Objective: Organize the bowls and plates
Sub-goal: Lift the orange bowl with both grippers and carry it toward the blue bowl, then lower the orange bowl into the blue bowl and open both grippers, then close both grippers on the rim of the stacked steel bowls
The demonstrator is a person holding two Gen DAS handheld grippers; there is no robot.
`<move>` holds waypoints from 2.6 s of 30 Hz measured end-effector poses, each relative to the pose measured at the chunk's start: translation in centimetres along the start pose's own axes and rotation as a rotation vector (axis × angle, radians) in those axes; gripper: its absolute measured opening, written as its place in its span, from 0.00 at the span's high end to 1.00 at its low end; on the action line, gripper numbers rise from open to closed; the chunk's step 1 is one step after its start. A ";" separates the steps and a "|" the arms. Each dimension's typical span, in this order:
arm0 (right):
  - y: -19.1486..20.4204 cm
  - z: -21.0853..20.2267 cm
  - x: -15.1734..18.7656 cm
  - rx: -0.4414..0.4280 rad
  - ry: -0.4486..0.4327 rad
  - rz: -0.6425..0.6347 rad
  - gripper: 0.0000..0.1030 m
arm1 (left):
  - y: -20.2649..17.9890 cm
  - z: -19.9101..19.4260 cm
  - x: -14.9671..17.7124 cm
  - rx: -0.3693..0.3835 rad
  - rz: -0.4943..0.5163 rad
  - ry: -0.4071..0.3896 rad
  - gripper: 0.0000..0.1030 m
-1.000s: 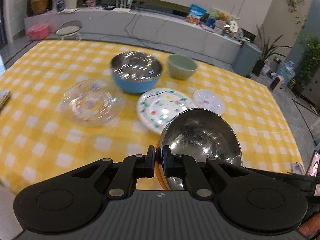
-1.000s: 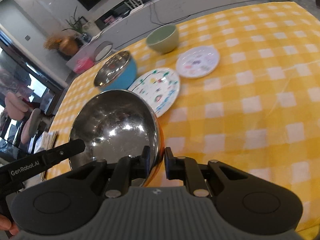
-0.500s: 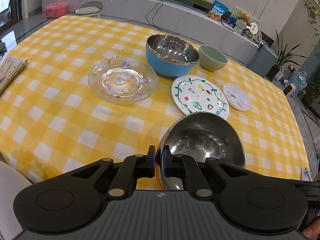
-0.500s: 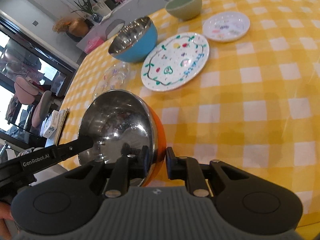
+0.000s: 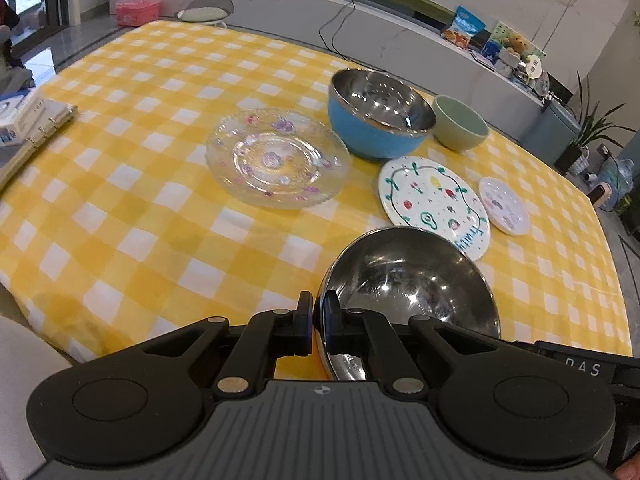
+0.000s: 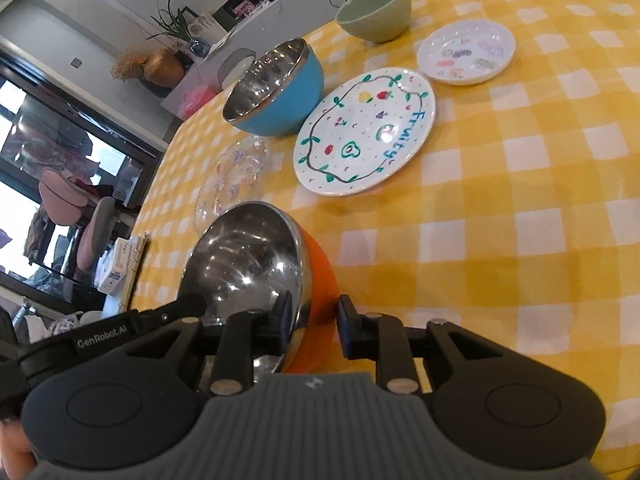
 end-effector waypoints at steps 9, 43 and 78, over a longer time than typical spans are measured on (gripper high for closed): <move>1.0 0.4 -0.3 0.030 -0.026 -0.036 0.79 | 0.5 0.6 -0.3 -0.019 -0.019 -0.020 0.95; 3.0 -2.3 -6.6 0.329 -0.260 -0.247 0.44 | -6.5 -2.7 -6.7 0.075 0.173 -0.211 0.56; 0.6 10.8 -18.7 0.424 -0.106 -0.145 0.60 | -5.7 12.9 -15.8 0.103 0.119 -0.029 0.49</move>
Point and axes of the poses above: each gripper's, at about its wrist camera, not at the fingertips, and z roughly the way its jaws point, y to its left, x to its underside, the point moved 3 cm from there along z, roughly the way its jaws point, and after that the axes turned 15 degrees about -z, right-handed, at the moved point
